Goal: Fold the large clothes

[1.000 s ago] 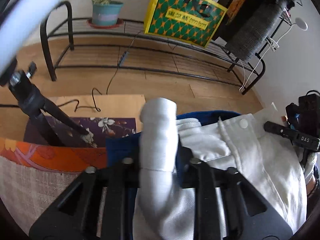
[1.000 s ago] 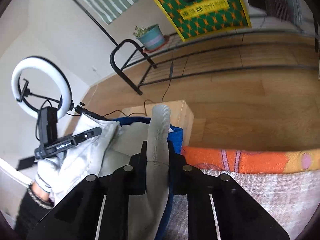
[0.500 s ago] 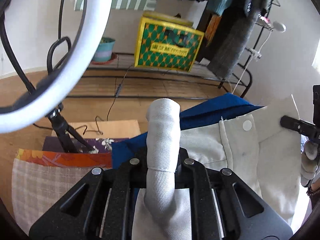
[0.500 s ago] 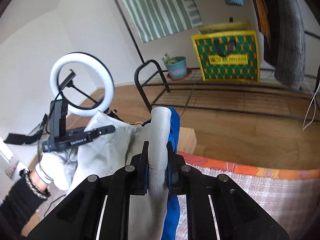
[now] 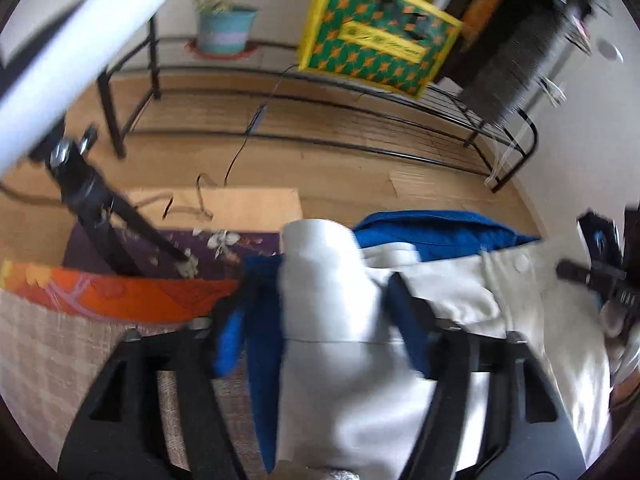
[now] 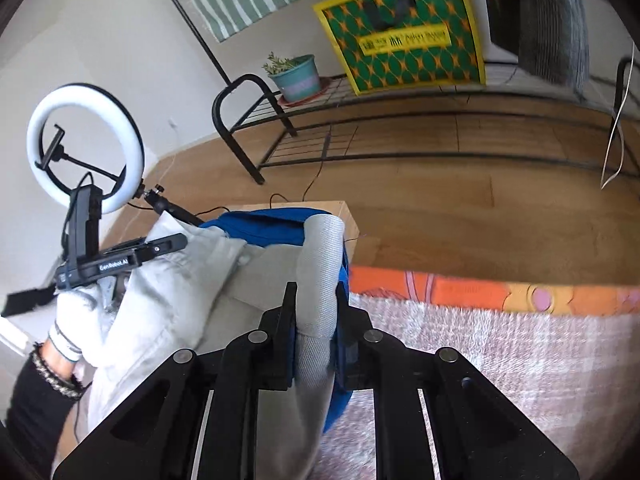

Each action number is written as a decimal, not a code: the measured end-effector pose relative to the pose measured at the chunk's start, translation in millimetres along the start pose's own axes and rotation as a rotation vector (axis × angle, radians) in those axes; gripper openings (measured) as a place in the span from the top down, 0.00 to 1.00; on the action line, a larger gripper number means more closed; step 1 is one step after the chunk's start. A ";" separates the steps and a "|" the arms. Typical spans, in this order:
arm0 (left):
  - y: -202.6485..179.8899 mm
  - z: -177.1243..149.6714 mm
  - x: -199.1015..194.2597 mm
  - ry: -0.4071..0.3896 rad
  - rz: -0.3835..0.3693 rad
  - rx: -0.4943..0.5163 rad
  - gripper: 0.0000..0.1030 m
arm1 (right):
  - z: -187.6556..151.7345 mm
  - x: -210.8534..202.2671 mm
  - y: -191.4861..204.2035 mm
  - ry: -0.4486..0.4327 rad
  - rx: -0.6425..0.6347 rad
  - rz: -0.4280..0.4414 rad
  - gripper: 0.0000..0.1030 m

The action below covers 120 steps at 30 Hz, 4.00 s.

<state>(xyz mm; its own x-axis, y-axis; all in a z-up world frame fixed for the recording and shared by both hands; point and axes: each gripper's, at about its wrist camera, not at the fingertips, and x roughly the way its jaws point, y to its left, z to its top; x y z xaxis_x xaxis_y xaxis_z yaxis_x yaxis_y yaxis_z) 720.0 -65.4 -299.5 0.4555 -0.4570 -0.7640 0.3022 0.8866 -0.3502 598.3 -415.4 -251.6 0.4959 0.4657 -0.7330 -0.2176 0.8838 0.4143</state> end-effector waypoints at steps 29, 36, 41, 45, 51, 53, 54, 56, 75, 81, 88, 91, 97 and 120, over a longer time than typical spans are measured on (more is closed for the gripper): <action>-70.3 -32.0 -148.6 -0.214 -0.088 0.170 0.86 | -17.6 -96.2 94.2 -0.132 -0.188 0.022 0.88; -93.8 -40.6 -238.2 -0.314 -0.088 0.150 0.87 | -34.1 -171.2 166.5 -0.221 -0.355 -0.075 0.89; -132.5 -37.7 -288.4 -0.426 -0.110 0.189 0.87 | -10.2 -226.3 185.5 -0.342 -0.388 -0.125 0.89; -158.0 -78.3 -306.2 -0.466 -0.137 0.260 0.87 | -24.7 -261.3 176.8 -0.344 -0.409 -0.154 0.88; -185.6 -187.5 -315.7 -0.440 -0.161 0.331 0.87 | -140.1 -281.3 165.6 -0.317 -0.483 -0.230 0.89; -193.4 -228.8 -327.9 -0.410 -0.161 0.368 0.87 | -185.2 -293.3 164.3 -0.313 -0.475 -0.199 0.88; -196.0 -249.2 -334.1 -0.395 -0.145 0.398 0.87 | -205.3 -299.6 162.7 -0.303 -0.465 -0.175 0.88; -199.7 -288.3 -341.1 -0.340 -0.129 0.436 0.87 | -249.6 -310.3 166.2 -0.282 -0.476 -0.155 0.88; -168.4 -486.2 -393.3 0.052 -0.068 0.296 0.72 | -418.8 -373.3 197.2 0.018 -0.328 -0.082 0.54; -147.5 -410.0 -375.3 0.000 -0.208 0.087 0.46 | -374.6 -377.4 163.5 -0.060 -0.124 -0.060 0.27; -95.8 -329.2 -292.9 0.073 -0.345 -0.217 0.38 | -311.2 -330.2 75.3 -0.031 0.172 0.029 0.25; -85.9 -317.4 -251.2 0.142 -0.378 -0.272 0.38 | -306.3 -298.3 41.3 -0.030 0.289 0.056 0.25; -80.2 -311.0 -191.5 0.209 -0.381 -0.280 0.38 | -306.6 -243.4 8.8 -0.015 0.395 0.117 0.25; -149.1 -300.3 -172.4 0.160 -0.189 0.045 0.78 | -282.4 -162.1 46.5 0.058 0.327 0.095 0.47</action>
<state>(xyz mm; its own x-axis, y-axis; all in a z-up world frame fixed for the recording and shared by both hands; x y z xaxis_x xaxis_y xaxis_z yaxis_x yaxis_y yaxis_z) 344.9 -97.3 -278.3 0.2502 -0.5944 -0.7642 0.4083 0.7805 -0.4734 270.4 -436.9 -265.9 0.4357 0.5554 -0.7083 0.0254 0.7790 0.6265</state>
